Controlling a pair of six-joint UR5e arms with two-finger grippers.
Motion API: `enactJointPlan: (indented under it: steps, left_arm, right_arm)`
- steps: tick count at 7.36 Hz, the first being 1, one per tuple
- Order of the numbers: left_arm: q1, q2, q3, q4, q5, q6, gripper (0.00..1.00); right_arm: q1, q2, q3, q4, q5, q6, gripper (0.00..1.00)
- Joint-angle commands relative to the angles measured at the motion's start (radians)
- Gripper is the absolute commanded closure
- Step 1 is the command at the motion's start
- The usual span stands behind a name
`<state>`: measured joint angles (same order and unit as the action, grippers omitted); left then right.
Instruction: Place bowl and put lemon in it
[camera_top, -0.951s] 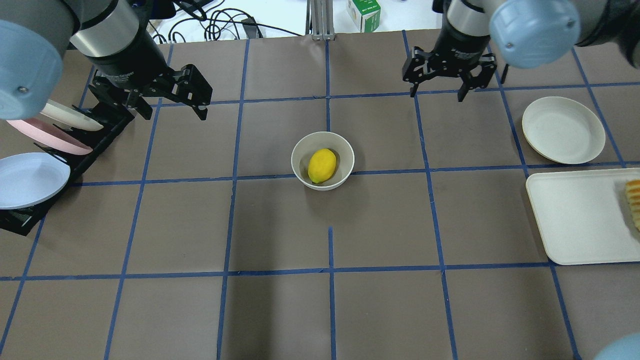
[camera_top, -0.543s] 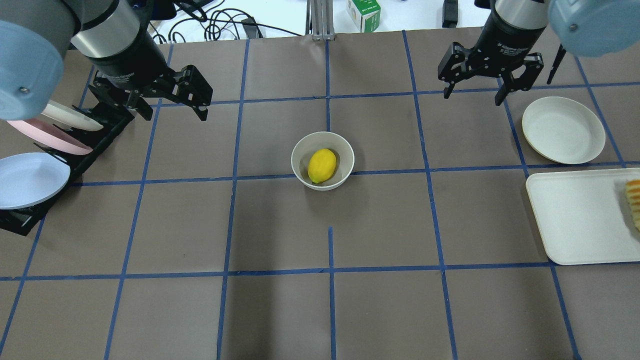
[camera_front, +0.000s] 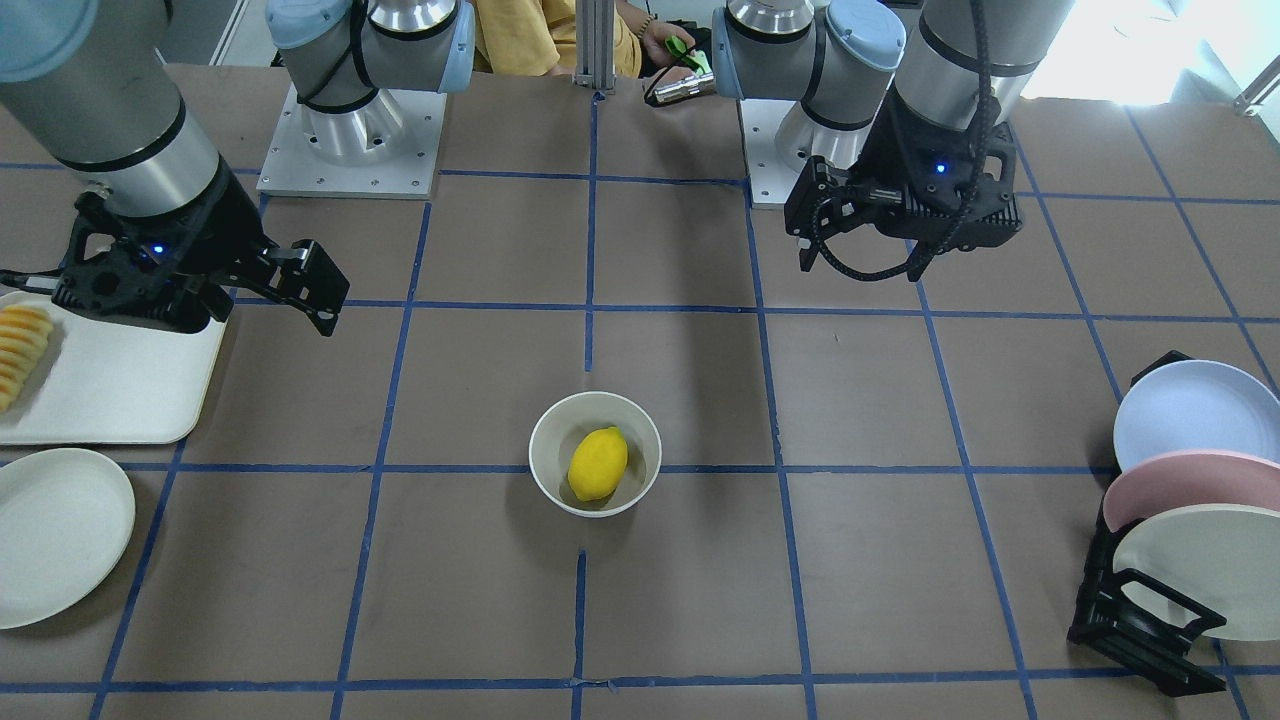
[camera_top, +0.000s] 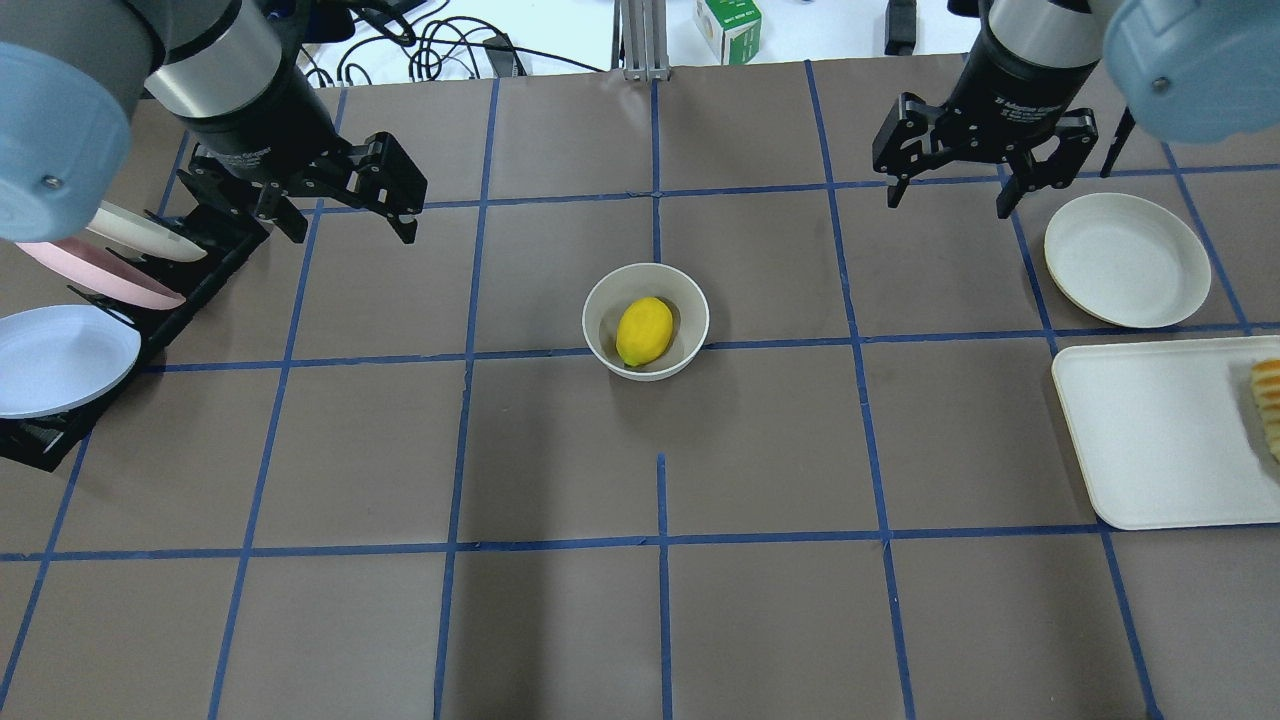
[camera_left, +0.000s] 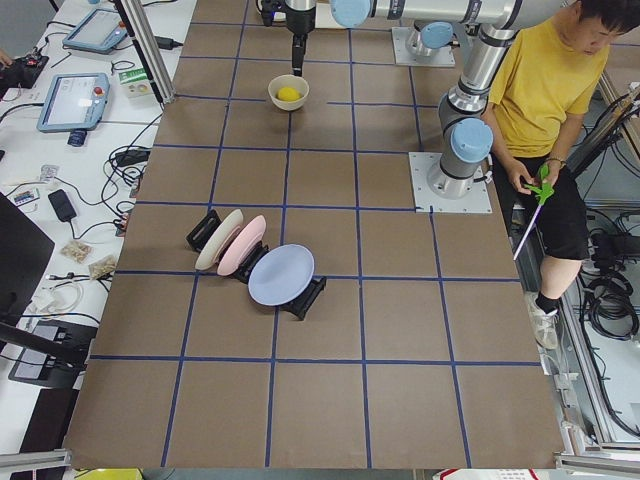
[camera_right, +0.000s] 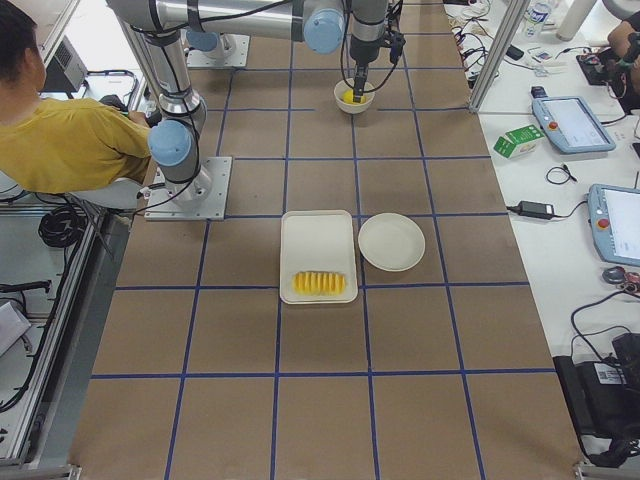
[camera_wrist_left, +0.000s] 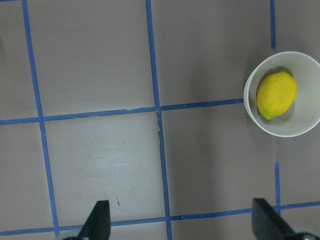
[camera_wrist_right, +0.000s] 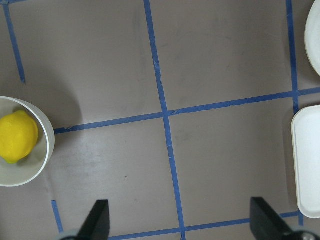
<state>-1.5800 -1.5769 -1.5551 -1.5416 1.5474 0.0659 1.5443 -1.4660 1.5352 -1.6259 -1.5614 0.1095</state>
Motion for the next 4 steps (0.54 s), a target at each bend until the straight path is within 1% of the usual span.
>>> enactJointPlan:
  steps: [1, 4]
  left_arm:
    - [0.000, 0.000, 0.000, 0.000, 0.000, 0.000, 0.00]
    - [0.000, -0.002, 0.000, 0.003, 0.003, 0.002, 0.00]
  right_arm:
    - [0.033, 0.027, 0.002, -0.011, -0.039, -0.008, 0.00]
    - [0.031, -0.006, -0.014, -0.018, -0.043, 0.012, 0.00]
